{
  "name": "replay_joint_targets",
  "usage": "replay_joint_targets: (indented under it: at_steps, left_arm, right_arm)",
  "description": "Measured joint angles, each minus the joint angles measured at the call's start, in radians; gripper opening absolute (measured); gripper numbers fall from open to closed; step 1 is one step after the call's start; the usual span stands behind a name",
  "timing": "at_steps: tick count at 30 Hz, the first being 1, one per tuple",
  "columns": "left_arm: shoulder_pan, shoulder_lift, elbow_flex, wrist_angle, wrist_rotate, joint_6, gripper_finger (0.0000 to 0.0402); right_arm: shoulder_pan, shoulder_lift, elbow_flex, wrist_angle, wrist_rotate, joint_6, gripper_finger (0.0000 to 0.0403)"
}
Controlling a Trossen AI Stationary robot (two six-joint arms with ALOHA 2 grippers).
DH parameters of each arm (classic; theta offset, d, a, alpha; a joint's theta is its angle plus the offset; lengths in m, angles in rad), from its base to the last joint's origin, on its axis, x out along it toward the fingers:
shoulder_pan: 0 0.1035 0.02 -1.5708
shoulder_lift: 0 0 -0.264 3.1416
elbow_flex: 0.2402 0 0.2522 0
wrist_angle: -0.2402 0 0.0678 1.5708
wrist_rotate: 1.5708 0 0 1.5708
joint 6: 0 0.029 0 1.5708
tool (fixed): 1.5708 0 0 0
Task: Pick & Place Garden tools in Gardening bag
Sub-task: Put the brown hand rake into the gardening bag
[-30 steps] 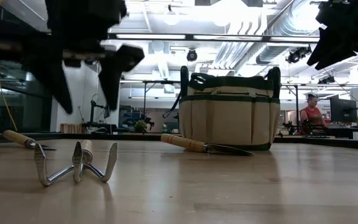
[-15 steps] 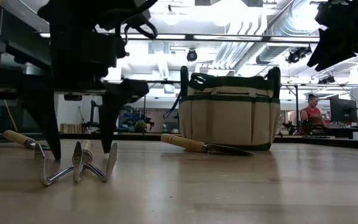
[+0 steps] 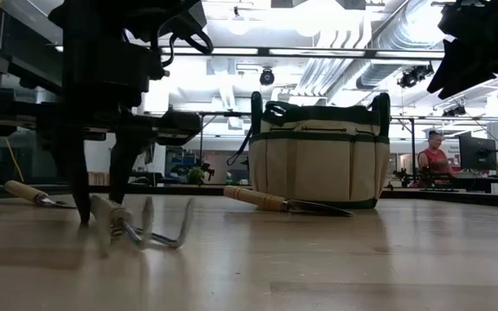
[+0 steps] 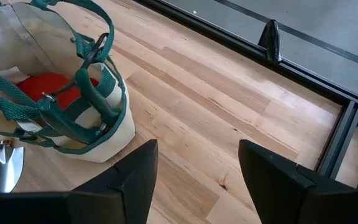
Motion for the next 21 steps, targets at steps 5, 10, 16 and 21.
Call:
replay_joint_targets:
  at_steps: [5, 10, 16, 21]
  left_arm:
    - [0.001, 0.001, 0.0, 0.002, 0.016, -0.159, 0.0058]
    - [0.001, -0.004, 0.001, -0.006, 0.016, -0.328, 0.0058]
    - [0.001, -0.018, -0.001, -0.021, 0.047, -0.453, 0.0058]
    - [0.001, -0.025, 0.041, -0.083, 0.049, -0.545, 0.0058]
  right_arm:
    - [0.0, 0.0, 0.0, 0.0, -0.02, -0.001, 0.0215]
    - [0.0, 0.0, 0.0, 0.0, -0.02, 0.0, 0.0215]
    - [0.0, 0.0, 0.0, 0.064, -0.088, -0.029, 0.0215]
    - [0.0, 0.003, 0.0, 0.158, -0.207, -0.107, 0.0215]
